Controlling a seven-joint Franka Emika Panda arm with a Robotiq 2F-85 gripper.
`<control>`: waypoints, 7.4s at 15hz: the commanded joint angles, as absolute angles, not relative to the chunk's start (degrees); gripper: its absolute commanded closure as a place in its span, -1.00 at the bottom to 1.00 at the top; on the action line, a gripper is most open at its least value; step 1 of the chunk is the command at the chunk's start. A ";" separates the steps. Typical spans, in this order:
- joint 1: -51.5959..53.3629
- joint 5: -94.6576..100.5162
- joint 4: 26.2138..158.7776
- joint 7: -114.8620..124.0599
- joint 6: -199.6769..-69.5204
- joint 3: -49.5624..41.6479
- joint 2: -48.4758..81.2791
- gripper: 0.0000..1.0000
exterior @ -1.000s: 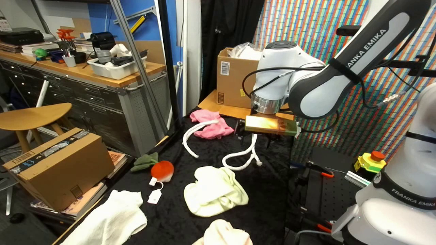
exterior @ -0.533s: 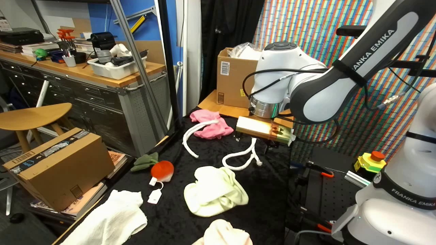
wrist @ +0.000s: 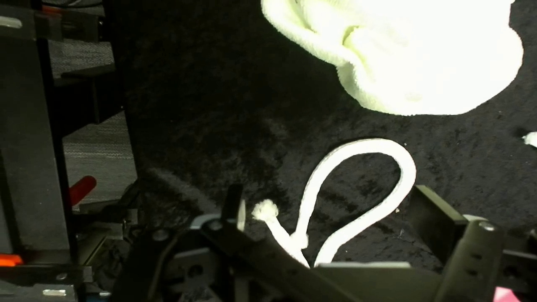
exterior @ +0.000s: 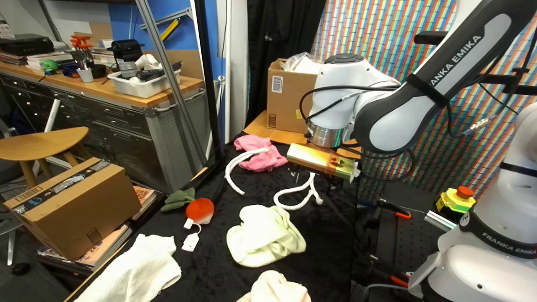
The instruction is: One by one, move every item on the table to the right back of the table.
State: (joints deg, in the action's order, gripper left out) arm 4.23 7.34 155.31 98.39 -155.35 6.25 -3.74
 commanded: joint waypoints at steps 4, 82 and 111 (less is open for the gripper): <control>0.89 6.24 152.15 92.94 -157.22 2.76 0.32 -1.00; 1.24 12.66 96.14 91.77 -139.03 -7.88 30.31 0.77; 9.34 14.72 100.22 87.73 -132.41 -9.71 27.36 -1.00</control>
State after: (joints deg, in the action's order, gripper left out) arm 6.75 12.07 97.14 90.83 -133.84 -11.05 32.83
